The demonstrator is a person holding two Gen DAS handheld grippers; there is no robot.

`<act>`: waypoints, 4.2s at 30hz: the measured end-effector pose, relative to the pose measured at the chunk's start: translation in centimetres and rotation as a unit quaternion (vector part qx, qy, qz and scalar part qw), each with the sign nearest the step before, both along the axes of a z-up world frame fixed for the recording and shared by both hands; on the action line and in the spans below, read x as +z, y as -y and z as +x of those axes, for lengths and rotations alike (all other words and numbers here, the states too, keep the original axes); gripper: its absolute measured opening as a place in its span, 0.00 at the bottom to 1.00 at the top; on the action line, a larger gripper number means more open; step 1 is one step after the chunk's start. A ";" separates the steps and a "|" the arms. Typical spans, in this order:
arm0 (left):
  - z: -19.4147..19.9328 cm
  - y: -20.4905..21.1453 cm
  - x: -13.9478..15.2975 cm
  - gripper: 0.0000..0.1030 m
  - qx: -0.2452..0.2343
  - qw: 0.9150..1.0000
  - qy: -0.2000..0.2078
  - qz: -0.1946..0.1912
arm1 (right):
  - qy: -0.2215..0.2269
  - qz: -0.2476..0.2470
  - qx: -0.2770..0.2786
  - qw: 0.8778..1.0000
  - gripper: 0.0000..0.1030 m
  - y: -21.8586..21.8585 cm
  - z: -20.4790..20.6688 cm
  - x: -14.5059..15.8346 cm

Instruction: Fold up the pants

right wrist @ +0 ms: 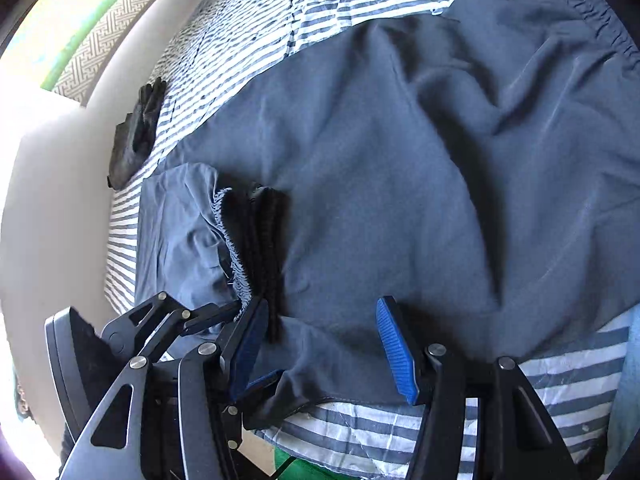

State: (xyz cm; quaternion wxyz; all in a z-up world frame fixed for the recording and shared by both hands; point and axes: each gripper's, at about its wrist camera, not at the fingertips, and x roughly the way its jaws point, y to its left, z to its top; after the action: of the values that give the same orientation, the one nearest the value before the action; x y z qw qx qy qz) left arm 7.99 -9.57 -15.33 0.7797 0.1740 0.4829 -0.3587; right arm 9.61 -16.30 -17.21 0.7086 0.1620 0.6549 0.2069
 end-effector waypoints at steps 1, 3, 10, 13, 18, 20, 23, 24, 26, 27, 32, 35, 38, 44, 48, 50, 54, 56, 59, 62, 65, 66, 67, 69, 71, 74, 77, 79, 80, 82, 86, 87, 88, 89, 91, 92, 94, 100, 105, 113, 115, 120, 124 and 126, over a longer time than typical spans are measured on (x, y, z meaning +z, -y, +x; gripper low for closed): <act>0.2 -0.3 0.0 0.55 0.003 1.000 -0.002 -0.002 | -0.001 0.007 0.002 1.000 0.51 -0.1 0.1 -0.1; 0.4 -0.5 -0.2 0.53 0.005 1.000 -0.002 0.002 | -0.005 0.020 0.005 1.000 0.51 -0.5 0.3 -0.3; 1.5 -0.1 -0.5 0.36 0.020 1.000 0.009 0.010 | 0.000 0.026 0.023 0.999 0.51 -2.0 0.9 -0.3; 2.2 -0.8 -0.3 0.27 0.037 0.999 -0.012 -0.018 | 0.003 0.020 0.030 0.999 0.51 -2.9 0.9 -0.3; 2.8 -2.3 0.0 0.18 0.063 0.996 -0.031 -0.061 | -0.005 0.019 0.037 0.999 0.51 -4.0 1.0 -0.7; 3.0 -3.1 0.2 0.17 0.074 0.992 -0.046 -0.089 | -0.013 0.026 0.037 0.999 0.51 -4.4 1.0 -0.9; 3.3 -4.6 0.6 0.16 0.091 0.986 -0.060 -0.128 | -0.024 0.045 0.035 0.998 0.51 -5.2 1.0 -1.2; 3.3 -5.0 0.7 0.16 0.096 0.984 -0.062 -0.138 | -0.027 0.050 0.034 0.998 0.51 -5.4 1.1 -1.3; 2.8 -5.4 1.1 0.16 0.097 0.982 -0.060 -0.149 | -0.033 0.056 0.034 0.997 0.52 -6.0 1.2 -1.5; 2.6 -5.5 1.2 0.16 0.098 0.982 -0.058 -0.152 | -0.035 0.054 0.035 0.997 0.52 -6.4 1.3 -1.7; 2.4 -5.7 1.6 0.17 0.096 0.980 -0.056 -0.168 | -0.059 0.075 0.030 0.995 0.52 -7.8 1.6 -2.7; 2.2 -5.7 1.5 0.25 0.094 0.982 -0.062 -0.149 | -0.031 0.027 0.048 0.998 0.27 -9.2 1.3 -2.2; 1.6 -7.2 2.4 0.44 0.106 0.981 -0.060 -0.153 | -0.009 -0.007 0.060 0.998 0.15 -9.8 1.2 -1.5; -0.9 -15.8 5.8 0.55 0.197 0.966 0.003 -0.167 | 0.039 -0.033 0.060 0.997 0.14 -8.9 1.6 1.4; -2.0 -20.1 6.5 0.55 0.239 0.963 0.029 -0.122 | 0.071 -0.096 0.060 0.991 0.13 -6.5 2.7 3.8; -1.8 -21.4 6.3 0.55 0.258 0.959 0.030 -0.114 | 0.070 -0.123 0.045 0.989 0.13 -4.4 3.6 4.6; -1.4 -21.7 5.8 0.55 0.260 0.958 0.022 -0.119 | 0.070 -0.175 0.018 0.982 0.13 -0.1 5.3 5.6; -1.0 -20.8 5.2 0.55 0.246 0.962 0.020 -0.121 | 0.068 -0.190 0.005 0.979 0.13 1.8 6.0 5.7; -0.5 -17.4 4.8 0.55 0.214 0.970 0.018 -0.117 | 0.067 -0.212 -0.004 0.975 0.13 3.7 7.1 5.7; 0.1 -14.9 4.4 0.55 0.184 0.977 0.020 -0.110 | 0.064 -0.232 -0.011 0.971 0.13 4.8 7.7 5.4; 0.5 -12.8 3.7 0.55 0.155 0.983 0.010 -0.100 | 0.059 -0.233 -0.016 0.971 0.13 5.8 7.9 5.0; 0.7 -12.3 3.2 0.55 0.149 0.984 0.003 -0.098 | 0.055 -0.233 -0.018 0.971 0.13 6.3 8.1 4.8; 0.8 -11.9 2.7 0.55 0.144 0.985 -0.003 -0.094 | 0.052 -0.233 -0.020 0.971 0.13 6.5 8.2 4.5; 0.8 -11.2 1.7 0.55 0.140 0.986 -0.017 -0.090 | 0.045 -0.237 -0.026 0.970 0.13 7.0 8.5 3.9; 0.6 -10.6 1.1 0.55 0.131 0.987 -0.027 -0.088 | 0.047 -0.238 -0.028 0.970 0.13 7.3 8.5 4.0; 0.3 -9.7 0.3 0.55 0.120 0.989 -0.036 -0.083 | 0.054 -0.242 -0.031 0.968 0.13 7.5 8.6 4.4; 0.2 -9.0 -0.5 0.55 0.115 0.989 -0.045 -0.082 | 0.055 -0.255 -0.031 0.965 0.13 7.6 9.0 4.3; 0.1 -8.7 -0.9 0.55 0.111 0.989 -0.051 -0.084 | 0.057 -0.256 -0.032 0.964 0.14 7.6 9.3 3.9; 0.1 -8.6 -1.1 0.55 0.108 0.989 -0.052 -0.083 | 0.056 -0.259 -0.028 0.964 0.15 7.6 9.4 3.8; 0.0 -8.6 -1.0 0.55 0.107 0.990 -0.053 -0.082 | 0.054 -0.260 -0.028 0.964 0.24 7.8 9.5 4.1; -0.8 -9.1 0.7 0.55 0.103 0.989 -0.039 -0.095 | 0.102 -0.276 -0.074 0.953 0.31 9.7 8.3 8.1; -0.9 -9.2 1.3 0.55 0.104 0.989 -0.031 -0.099 | 0.120 -0.281 -0.084 0.948 0.33 9.9 7.9 9.2; -0.9 -9.3 1.7 0.55 0.107 0.988 -0.026 -0.105 | 0.139 -0.279 -0.092 0.946 0.35 10.0 7.3 10.4; -0.7 -9.5 2.1 0.55 0.113 0.987 -0.021 -0.112 | 0.157 -0.264 -0.095 0.947 0.35 9.8 6.6 11.7; -0.1 -9.5 2.2 0.55 0.125 0.985 -0.019 -0.120 | 0.173 -0.238 -0.074 0.953 0.35 8.2 5.8 12.5; 0.1 -9.4 2.0 0.55 0.130 0.984 -0.021 -0.120 | 0.174 -0.234 -0.060 0.954 0.35 7.0 5.6 12.2; 0.4 -8.9 1.2 0.55 0.128 0.985 -0.028 -0.114 | 0.171 -0.234 -0.029 0.957 0.35 5.0 5.6 10.9; -0.5 -8.4 -1.8 0.55 0.118 0.987 -0.048 -0.093 | 0.130 -0.299 -0.014 0.945 0.35 2.8 8.1 3.7; -2.0 -10.5 0.9 0.55 0.144 0.983 -0.013 -0.113 | 0.099 -0.302 -0.034 0.947 0.33 3.1 9.0 1.8; -3.0 -16.1 1.3 0.55 0.238 0.961 -0.009 -0.144 | 0.157 -0.215 0.061 0.962 0.34 -9.9 9.1 4.4; -3.2 -17.6 1.1 0.55 0.253 0.957 -0.013 -0.144 | 0.141 -0.211 0.071 0.965 0.34 -12.6 10.4 2.7; -3.4 -19.0 0.0 0.55 0.277 0.947 -0.036 -0.157 | 0.112 -0.250 0.075 0.959 0.35 -14.7 12.5 -1.7; -3.1 -18.9 -1.3 0.56 0.292 0.943 -0.058 -0.151 | 0.111 -0.254 0.077 0.958 0.38 -15.7 11.9 -0.7; -2.8 -18.8 -1.8 0.56 0.299 0.937 -0.074 -0.164 | 0.103 -0.212 0.090 0.968 0.38 -16.9 10.7 0.8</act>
State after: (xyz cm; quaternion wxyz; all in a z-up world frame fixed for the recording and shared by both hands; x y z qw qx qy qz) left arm 5.15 9.25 -17.11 0.8308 -0.1359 0.5032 -0.1952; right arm 20.35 0.57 -16.38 0.7691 -0.0739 0.6189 0.1417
